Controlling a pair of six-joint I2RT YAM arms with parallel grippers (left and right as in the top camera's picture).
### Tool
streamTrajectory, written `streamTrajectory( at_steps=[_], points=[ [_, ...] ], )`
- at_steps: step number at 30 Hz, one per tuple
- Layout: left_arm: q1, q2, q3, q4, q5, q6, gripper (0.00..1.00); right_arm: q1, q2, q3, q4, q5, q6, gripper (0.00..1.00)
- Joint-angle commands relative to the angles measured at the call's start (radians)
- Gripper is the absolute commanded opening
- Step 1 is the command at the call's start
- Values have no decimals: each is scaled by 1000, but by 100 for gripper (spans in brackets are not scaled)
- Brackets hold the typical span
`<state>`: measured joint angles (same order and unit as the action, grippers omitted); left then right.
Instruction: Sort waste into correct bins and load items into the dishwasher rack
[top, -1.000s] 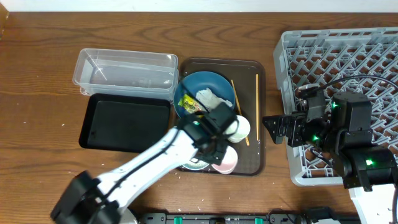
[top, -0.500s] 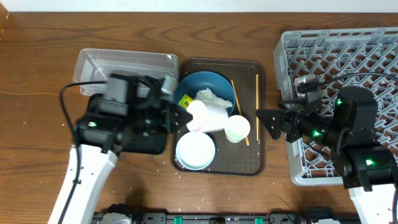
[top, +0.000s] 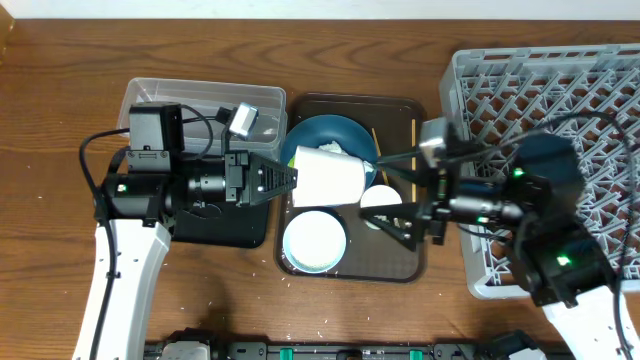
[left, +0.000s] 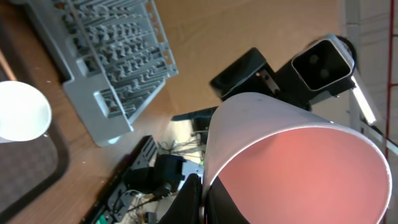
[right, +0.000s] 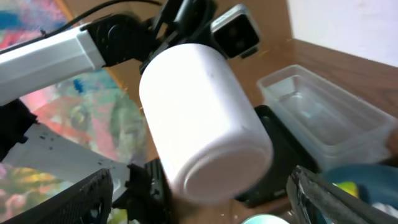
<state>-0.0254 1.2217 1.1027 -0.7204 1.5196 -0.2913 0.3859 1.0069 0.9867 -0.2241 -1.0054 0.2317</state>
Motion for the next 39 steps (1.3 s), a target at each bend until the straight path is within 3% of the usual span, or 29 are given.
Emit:
streamTrajectory(
  at_steps=[1, 3, 9, 11, 12, 13, 14, 15, 19, 22, 26, 33, 39],
  points=[
    [-6, -1, 14, 4, 53, 8, 6, 67, 43, 15, 44, 27, 34, 88],
    [-7, -1, 14, 4, 53, 9, 6, 90, 63, 15, 83, 26, 49, 86],
    [-7, -1, 14, 4, 53, 9, 6, 113, 91, 15, 162, 26, 79, 59],
    [-7, -1, 14, 4, 53, 9, 7, 113, 90, 15, 162, 26, 79, 56],
    [-7, -1, 14, 4, 53, 9, 13, 113, 90, 15, 161, 25, 79, 52],
    [-7, -1, 14, 4, 53, 10, 27, 112, 89, 15, 161, 25, 79, 49],
    [-7, -1, 14, 4, 50, 10, 48, 111, 87, 15, 161, 25, 79, 47],
    [-7, -1, 14, 4, 40, 10, 58, 108, 82, 15, 160, 25, 79, 47],
    [-7, -1, 14, -3, -126, 10, 69, 40, 31, 16, 93, 51, 78, 48],
    [-7, -1, 14, -62, -321, 10, 73, -68, -27, 16, -68, 164, 78, 48],
    [-7, -1, 14, -146, -509, 10, 75, -254, -117, 16, -399, 530, 109, 46],
    [-7, -2, 14, -158, -531, 35, 75, -508, -159, 16, -761, 1012, 157, 45],
    [-7, -1, 14, -158, -542, 37, 75, -621, -45, 16, -829, 1054, 184, 44]
  ],
)
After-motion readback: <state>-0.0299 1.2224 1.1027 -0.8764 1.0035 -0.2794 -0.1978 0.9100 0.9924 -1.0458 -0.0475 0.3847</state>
